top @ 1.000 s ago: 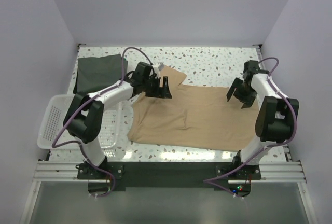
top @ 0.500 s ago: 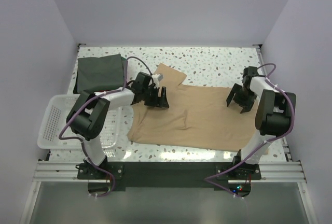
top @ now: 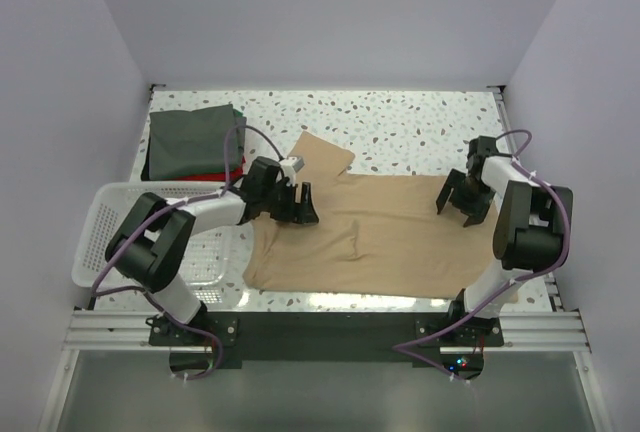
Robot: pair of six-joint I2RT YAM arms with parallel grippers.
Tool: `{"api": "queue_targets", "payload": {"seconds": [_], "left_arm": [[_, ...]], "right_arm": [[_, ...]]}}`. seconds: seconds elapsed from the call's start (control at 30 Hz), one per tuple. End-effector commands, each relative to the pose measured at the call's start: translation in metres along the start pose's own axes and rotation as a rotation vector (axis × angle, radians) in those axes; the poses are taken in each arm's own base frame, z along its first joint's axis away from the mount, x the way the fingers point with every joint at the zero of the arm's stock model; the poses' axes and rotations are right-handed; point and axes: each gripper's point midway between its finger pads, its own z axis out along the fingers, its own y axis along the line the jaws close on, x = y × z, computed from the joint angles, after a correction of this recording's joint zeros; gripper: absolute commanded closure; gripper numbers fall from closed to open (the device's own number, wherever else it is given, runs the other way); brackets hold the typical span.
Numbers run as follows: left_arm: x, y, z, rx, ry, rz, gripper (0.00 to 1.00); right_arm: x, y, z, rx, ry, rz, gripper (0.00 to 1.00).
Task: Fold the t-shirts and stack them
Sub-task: Fold the tshirt
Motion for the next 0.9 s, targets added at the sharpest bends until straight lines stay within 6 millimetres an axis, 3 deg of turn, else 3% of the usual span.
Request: {"api": "queue_targets", "payload": {"seconds": [0.0, 0.17, 0.23, 0.33, 0.37, 0.5, 0.57, 0.63, 0.67, 0.87], "left_arm": [[0.044, 0.016, -0.007, -0.072, 0.107, -0.076, 0.23], [0.029, 0.008, -0.012, -0.068, 0.087, -0.060, 0.23], [0.003, -0.002, -0.013, -0.052, 0.051, -0.032, 0.23], [-0.014, -0.008, -0.012, -0.049, 0.040, -0.010, 0.23], [-0.032, -0.015, -0.012, -0.037, 0.011, 0.005, 0.22], [-0.061, -0.020, -0.002, -0.032, -0.004, 0.030, 0.22], [-0.081, -0.025, 0.001, -0.022, -0.032, 0.037, 0.22], [-0.088, -0.021, 0.010, -0.022, -0.026, 0.033, 0.23], [-0.102, -0.023, 0.009, -0.016, -0.047, 0.037, 0.22], [-0.143, -0.005, 0.016, -0.023, -0.117, -0.012, 0.23]], "right_arm": [[0.014, -0.006, 0.000, 0.010, 0.037, -0.002, 0.23], [0.003, 0.000, -0.013, -0.017, 0.006, 0.004, 0.23], [-0.008, 0.004, -0.024, -0.028, -0.024, 0.011, 0.22], [-0.026, 0.007, -0.037, -0.035, -0.062, 0.027, 0.22], [-0.031, 0.007, -0.040, -0.036, -0.071, 0.032, 0.22], [-0.057, 0.004, -0.048, -0.049, -0.124, 0.060, 0.21], [-0.068, 0.002, -0.048, -0.055, -0.139, 0.067, 0.22], [-0.081, -0.006, -0.048, -0.056, -0.165, 0.088, 0.22], [-0.084, -0.009, -0.043, -0.051, -0.160, 0.097, 0.22], [-0.113, -0.027, -0.029, -0.032, -0.195, 0.127, 0.23]]}}
